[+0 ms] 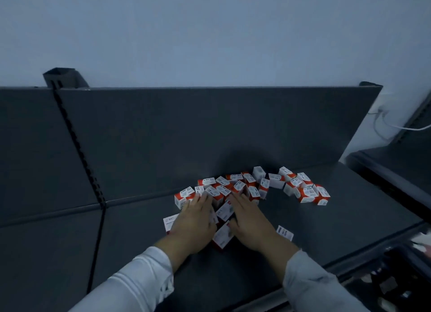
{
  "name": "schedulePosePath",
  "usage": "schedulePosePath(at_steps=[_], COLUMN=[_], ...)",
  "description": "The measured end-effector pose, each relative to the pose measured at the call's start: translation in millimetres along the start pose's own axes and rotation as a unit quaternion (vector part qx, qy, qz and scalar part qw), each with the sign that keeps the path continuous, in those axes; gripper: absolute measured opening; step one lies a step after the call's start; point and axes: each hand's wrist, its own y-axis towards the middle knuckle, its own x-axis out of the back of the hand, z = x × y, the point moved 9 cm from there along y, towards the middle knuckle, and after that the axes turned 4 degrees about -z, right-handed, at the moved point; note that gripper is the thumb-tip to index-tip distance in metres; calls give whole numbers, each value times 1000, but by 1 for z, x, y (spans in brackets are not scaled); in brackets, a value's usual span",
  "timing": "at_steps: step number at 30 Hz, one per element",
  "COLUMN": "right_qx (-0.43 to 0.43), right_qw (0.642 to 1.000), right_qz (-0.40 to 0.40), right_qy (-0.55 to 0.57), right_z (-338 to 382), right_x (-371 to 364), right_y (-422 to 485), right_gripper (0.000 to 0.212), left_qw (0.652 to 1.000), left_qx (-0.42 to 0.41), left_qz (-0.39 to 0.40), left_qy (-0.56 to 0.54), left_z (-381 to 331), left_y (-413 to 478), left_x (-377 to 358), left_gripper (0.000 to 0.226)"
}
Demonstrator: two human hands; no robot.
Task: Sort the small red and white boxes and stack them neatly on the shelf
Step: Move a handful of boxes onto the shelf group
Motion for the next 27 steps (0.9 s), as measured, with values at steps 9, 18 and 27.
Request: schedulePosePath(at_steps=[9,18,27], right_qx=[160,209,174], right_qw=[984,972,984], right_qz=[67,50,39], right_qy=[-45,-93,-17], right_z=[-7,-19,-33], right_x=[-1,6,11], right_y=[7,-1,1], right_gripper=[61,52,44], left_qw=[991,991,977], left_qx=[132,107,141], left_qz=[-28,-72,-157], left_qy=[-6,-34,-35], left_z=[-12,-44,-31], left_y=[-10,-36,-61], left_x=[6,-7,-11], left_gripper=[61,60,70])
